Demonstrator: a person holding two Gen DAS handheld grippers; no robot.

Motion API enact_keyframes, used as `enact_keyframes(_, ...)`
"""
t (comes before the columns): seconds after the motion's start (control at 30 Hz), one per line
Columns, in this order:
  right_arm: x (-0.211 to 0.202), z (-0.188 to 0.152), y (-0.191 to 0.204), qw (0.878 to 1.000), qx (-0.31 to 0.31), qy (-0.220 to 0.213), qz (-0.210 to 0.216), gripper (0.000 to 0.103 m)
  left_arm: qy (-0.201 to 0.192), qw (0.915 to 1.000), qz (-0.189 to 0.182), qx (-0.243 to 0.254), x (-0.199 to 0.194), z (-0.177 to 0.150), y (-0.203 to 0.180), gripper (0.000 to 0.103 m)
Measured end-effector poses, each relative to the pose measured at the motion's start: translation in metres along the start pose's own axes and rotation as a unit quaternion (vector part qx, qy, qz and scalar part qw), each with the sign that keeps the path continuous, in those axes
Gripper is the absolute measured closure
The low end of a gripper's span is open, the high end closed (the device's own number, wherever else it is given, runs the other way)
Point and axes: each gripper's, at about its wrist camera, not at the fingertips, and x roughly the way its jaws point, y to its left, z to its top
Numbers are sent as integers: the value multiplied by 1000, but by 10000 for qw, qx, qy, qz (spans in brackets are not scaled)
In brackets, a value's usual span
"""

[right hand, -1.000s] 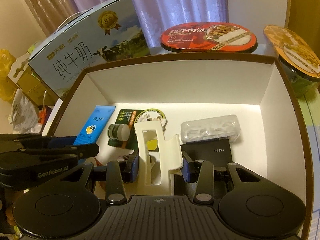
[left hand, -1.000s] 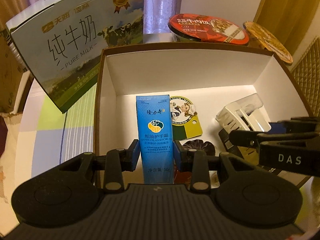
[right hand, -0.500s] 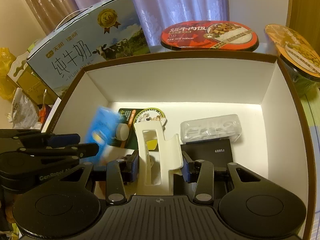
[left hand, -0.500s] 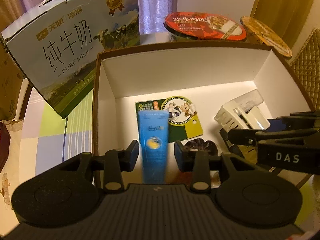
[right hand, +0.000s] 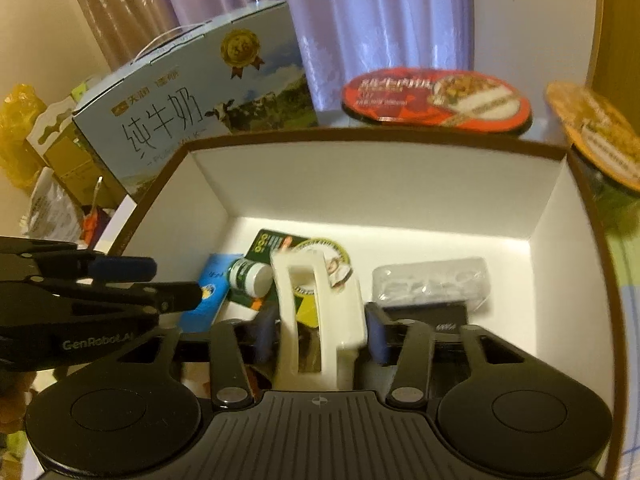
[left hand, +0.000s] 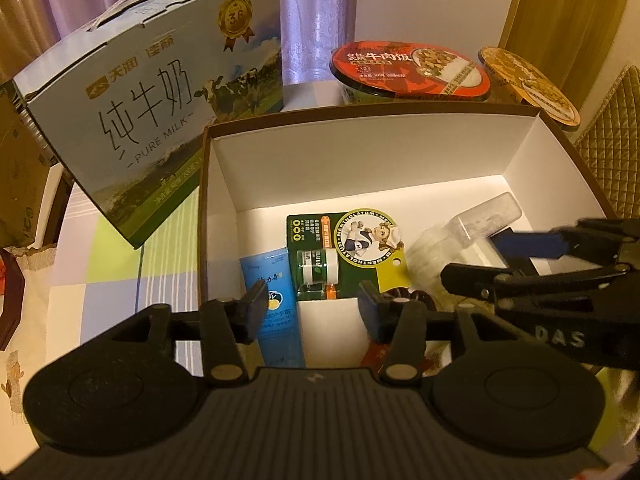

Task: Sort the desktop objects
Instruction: 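Open both tools to drop the cream tube and claw clip in the box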

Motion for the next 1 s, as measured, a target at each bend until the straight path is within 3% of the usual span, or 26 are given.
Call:
enact_keyframes(0.1, -8, -2, 0, 9999, -71, -134, -29, 31, -48, 10000, 53, -8, -5, -1, 0, 55)
enact_keyframes(0.3, -35, -11, -4, 9992, -16, -385, -82, 9, -174, 9997, 178, -18, -20, -7, -1, 39)
enact_keyframes(0.4, -45, -18, -7, 9989, 19, -426, -168, 3, -201, 9995, 224, -46, -28, -11, -3, 32)
enact_keyframes(0.67, -65, -32, -14, 9973, 177, -431, -566, 2, -334, 9990, 291, -52, -55, -22, -12, 20)
enact_keyframes(1.0, -92, -47, -12, 9952, 212, -550, -778, 2, -446, 9985, 303, -116, -88, -38, -29, 18)
